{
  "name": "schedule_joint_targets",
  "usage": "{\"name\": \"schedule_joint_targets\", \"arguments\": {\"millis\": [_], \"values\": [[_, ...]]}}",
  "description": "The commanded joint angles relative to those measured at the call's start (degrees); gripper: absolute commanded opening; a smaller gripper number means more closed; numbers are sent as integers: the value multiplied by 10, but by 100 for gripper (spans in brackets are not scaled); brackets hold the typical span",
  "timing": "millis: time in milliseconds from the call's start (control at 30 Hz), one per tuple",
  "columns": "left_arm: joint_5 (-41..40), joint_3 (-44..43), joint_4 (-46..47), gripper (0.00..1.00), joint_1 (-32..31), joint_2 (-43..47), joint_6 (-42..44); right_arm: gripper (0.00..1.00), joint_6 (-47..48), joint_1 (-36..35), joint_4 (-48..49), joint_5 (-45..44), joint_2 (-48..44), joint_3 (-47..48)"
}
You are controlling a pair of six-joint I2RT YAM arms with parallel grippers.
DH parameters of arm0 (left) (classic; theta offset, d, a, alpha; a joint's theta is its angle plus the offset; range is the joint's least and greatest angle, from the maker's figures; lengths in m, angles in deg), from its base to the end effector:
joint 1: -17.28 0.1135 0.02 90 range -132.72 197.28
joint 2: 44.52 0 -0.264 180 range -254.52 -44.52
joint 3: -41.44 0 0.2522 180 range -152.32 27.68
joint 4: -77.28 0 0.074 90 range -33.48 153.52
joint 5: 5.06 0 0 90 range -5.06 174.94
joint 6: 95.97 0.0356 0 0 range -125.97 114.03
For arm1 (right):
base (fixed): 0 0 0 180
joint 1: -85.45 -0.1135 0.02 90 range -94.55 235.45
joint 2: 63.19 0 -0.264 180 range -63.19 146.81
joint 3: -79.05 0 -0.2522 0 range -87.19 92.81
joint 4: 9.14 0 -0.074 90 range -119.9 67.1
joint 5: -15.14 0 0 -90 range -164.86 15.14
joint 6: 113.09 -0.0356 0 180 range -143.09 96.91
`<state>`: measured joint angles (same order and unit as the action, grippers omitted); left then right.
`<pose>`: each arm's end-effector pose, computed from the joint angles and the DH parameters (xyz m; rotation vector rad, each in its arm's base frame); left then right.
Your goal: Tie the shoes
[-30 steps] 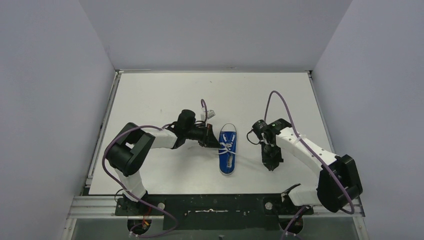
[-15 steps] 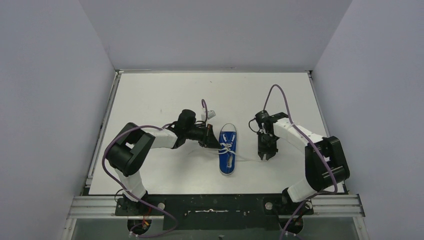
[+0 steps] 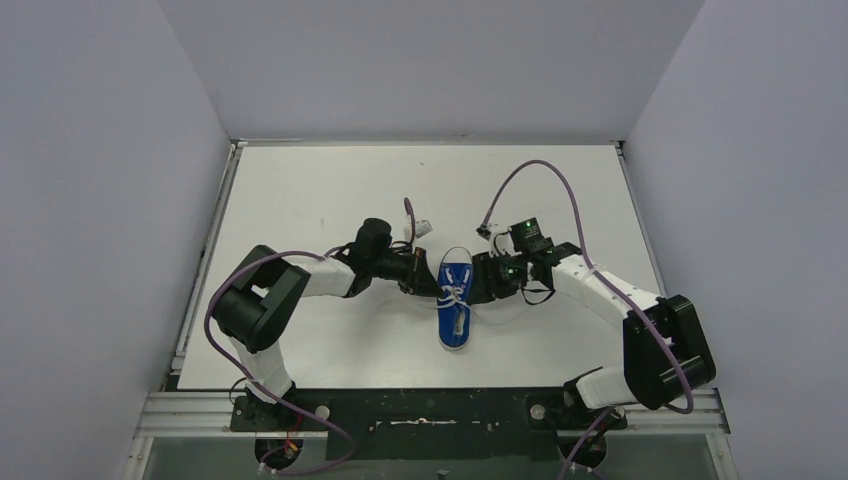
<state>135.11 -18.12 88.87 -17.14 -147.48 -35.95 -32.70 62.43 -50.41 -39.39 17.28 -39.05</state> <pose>0.2689 -0.2174 0.1465 0.6705 2.2178 -1.5530 0.2378 0.1235 0.2045 -0.5331 2.5900 1.0080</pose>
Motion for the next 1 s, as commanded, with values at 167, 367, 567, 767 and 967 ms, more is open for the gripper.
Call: {"name": "schedule_joint_targets", "arguments": {"millis": [167, 367, 567, 767, 967], "values": [[24, -2, 43, 0, 0, 13, -16, 41, -66, 0, 121, 82, -30, -89], [26, 3, 38, 0, 0, 23, -17, 30, -97, 0, 190, 85, -26, -119], [1, 27, 7, 0, -1, 56, -2, 0, -110, 4, 146, 46, -64, -108], [-26, 57, -30, 0, -26, 87, 27, 0, -165, 4, 146, 22, -105, -111], [-62, 34, -126, 15, -34, 119, 106, 0, -146, 1, 124, 38, -80, -93]]}}
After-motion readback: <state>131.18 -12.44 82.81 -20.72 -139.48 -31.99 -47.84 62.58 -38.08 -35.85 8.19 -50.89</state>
